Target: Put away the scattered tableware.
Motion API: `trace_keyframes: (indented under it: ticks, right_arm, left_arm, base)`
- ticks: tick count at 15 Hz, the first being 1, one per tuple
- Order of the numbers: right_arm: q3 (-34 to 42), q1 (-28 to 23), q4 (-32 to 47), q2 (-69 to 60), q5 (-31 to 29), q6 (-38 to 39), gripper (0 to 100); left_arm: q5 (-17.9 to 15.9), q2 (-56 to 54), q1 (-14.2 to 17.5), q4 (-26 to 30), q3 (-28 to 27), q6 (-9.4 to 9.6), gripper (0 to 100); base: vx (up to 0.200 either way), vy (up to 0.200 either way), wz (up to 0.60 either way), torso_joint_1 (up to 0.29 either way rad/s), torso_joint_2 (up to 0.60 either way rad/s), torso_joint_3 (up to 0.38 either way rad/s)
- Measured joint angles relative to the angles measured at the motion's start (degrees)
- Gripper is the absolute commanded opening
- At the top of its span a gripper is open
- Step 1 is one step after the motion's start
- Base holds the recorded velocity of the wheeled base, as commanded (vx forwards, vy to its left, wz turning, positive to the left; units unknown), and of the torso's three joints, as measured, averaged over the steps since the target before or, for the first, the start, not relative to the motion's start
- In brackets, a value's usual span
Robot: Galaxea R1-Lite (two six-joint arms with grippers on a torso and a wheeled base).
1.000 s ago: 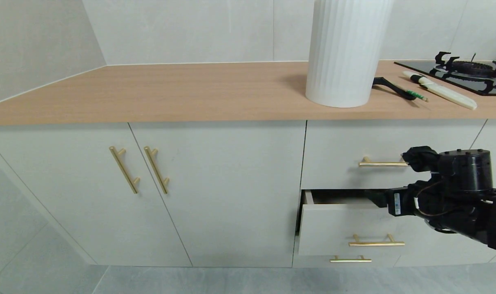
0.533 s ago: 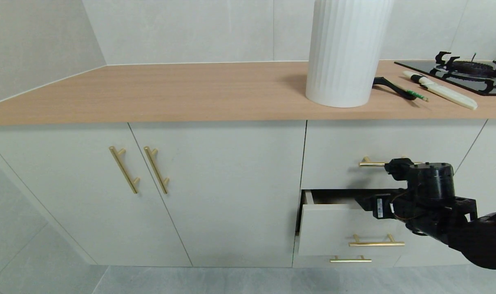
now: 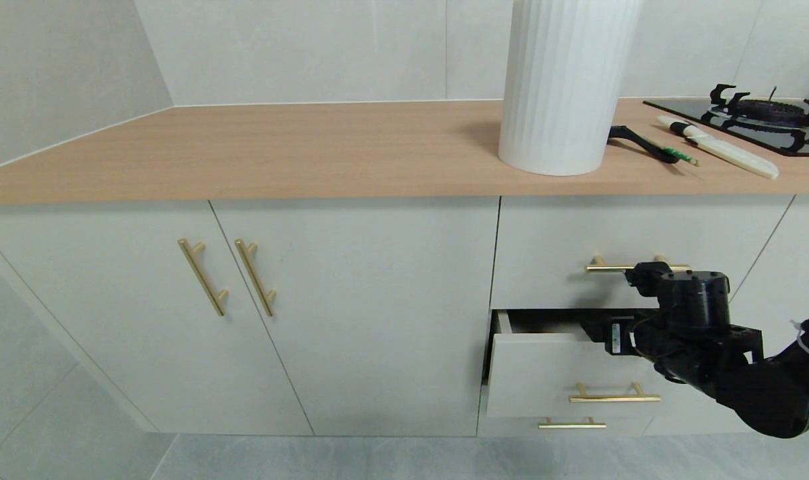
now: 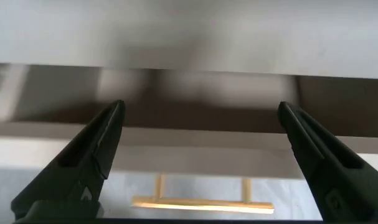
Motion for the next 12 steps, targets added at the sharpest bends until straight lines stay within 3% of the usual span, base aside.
trace_keyframes:
  ticks: [5, 12]
  right_arm:
    - [0.2, -0.2, 1.3, 0.8, 0.0, -0.2, 100]
    - [-0.7, -0.1, 19.5, -5.8, 1.6, -0.6, 100]
  left_arm:
    - [0.0, 0.0, 0.0, 0.0, 0.0, 0.00, 100]
    - [0.0, 0.0, 0.0, 0.0, 0.0, 0.00, 100]
  base:
    - [0.000, 0.000, 0.00, 0.000, 0.00, 0.000]
    - [0.000, 0.000, 0.00, 0.000, 0.00, 0.000]
